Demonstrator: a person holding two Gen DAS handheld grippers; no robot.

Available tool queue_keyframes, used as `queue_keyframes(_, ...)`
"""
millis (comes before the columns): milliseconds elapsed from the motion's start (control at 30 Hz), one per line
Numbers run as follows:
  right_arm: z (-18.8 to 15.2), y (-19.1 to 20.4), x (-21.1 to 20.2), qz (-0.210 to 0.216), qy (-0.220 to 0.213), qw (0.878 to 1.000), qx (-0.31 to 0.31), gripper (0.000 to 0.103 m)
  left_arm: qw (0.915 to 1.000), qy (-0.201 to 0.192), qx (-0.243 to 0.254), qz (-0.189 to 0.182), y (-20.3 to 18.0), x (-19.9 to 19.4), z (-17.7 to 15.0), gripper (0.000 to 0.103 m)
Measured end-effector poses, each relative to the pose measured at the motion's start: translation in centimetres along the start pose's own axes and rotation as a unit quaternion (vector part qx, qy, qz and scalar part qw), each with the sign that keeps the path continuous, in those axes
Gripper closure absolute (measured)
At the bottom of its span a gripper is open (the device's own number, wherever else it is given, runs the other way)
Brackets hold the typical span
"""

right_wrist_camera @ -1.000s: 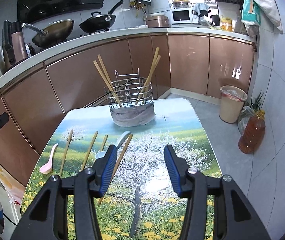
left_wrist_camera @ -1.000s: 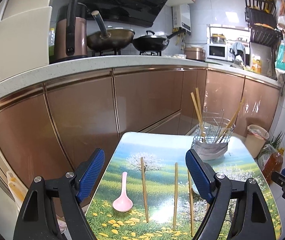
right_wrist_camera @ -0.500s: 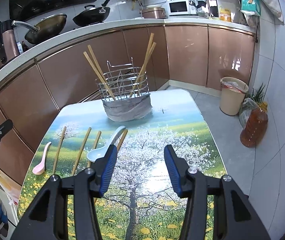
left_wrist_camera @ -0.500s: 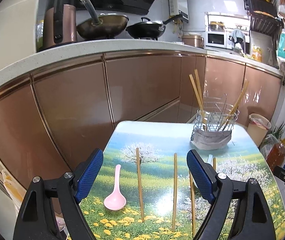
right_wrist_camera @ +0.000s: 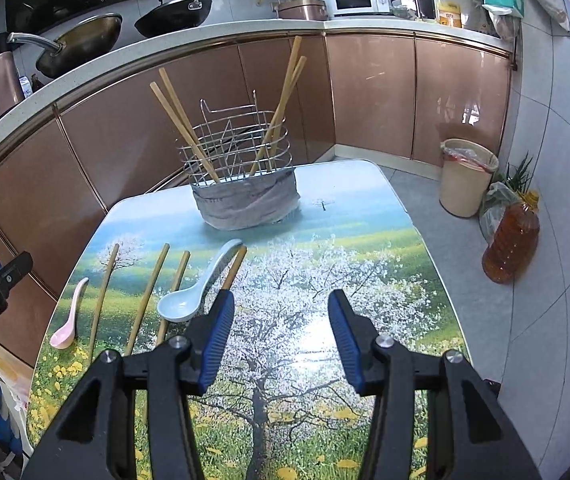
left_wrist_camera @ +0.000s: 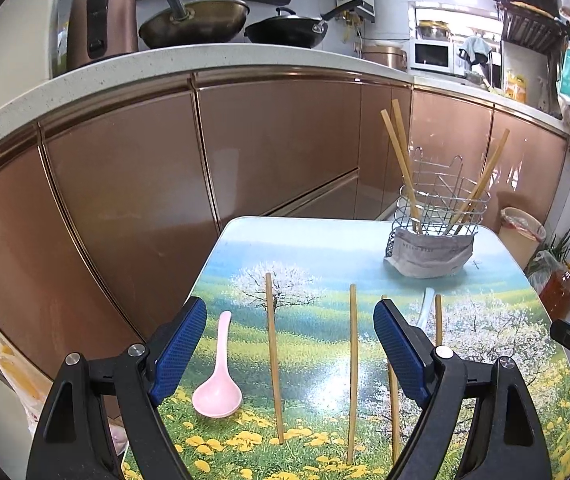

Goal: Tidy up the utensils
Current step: 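Withdraw both open tools from the wire holder back over the remaining chopsticks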

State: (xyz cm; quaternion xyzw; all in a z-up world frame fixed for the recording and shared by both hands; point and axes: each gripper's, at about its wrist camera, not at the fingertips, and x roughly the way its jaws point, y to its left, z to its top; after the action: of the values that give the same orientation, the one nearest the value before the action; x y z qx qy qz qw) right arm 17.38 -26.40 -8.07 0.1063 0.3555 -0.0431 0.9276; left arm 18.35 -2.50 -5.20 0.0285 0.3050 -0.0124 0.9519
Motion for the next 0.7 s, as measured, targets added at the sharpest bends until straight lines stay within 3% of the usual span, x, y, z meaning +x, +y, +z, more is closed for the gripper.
queue_keyframes(700,1.9,1.1,4.1,-0.007,0.028,0.999,-0.024,0.056,0.9994,0.033,-0.013,-0.006,1.3,4.6,1.0,0.018)
